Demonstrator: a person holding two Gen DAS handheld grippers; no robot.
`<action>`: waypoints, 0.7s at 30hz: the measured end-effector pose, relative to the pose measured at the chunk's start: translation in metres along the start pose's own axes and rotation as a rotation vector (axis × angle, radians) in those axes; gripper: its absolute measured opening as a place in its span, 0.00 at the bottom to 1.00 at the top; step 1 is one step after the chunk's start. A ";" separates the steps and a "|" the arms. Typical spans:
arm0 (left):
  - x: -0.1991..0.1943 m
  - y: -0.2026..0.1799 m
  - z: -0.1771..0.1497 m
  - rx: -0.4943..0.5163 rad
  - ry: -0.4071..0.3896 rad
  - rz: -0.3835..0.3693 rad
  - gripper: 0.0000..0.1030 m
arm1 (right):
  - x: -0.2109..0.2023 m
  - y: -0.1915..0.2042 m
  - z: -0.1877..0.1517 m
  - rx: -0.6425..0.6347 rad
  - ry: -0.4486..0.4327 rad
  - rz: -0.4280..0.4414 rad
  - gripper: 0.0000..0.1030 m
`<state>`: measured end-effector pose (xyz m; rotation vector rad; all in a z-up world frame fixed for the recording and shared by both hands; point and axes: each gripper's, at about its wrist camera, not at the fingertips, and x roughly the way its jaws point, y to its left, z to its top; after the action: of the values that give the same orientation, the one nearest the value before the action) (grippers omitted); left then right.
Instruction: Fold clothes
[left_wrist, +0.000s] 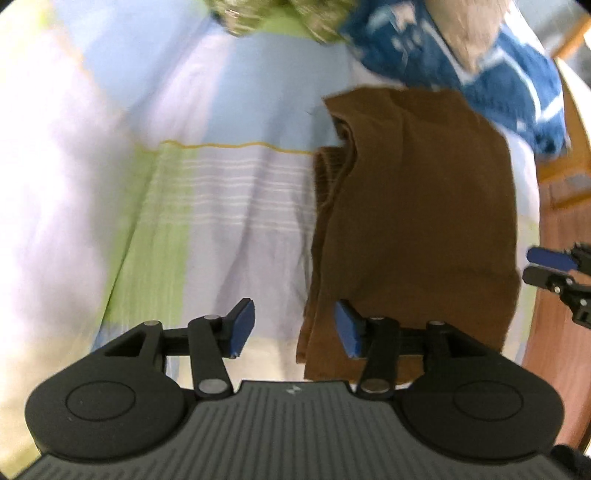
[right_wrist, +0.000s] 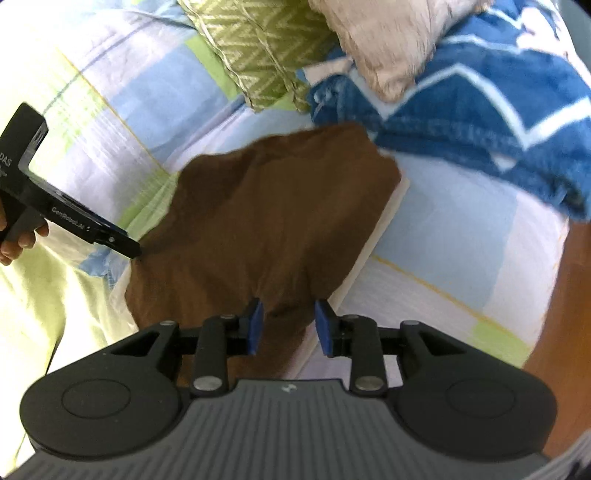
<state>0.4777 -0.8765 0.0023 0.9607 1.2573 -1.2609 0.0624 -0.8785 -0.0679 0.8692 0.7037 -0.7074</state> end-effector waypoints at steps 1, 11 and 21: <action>-0.005 -0.004 -0.005 -0.038 -0.026 -0.029 0.52 | -0.004 -0.006 0.002 0.005 0.003 0.003 0.27; 0.020 -0.115 -0.041 -0.227 -0.191 -0.175 0.51 | 0.004 -0.086 0.069 0.081 -0.007 0.051 0.19; 0.035 -0.166 -0.087 -0.636 -0.296 0.026 0.49 | 0.068 -0.158 0.102 0.315 0.161 0.328 0.38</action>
<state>0.2986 -0.8150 -0.0208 0.3171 1.2826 -0.8526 0.0033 -1.0545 -0.1405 1.3078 0.5796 -0.4612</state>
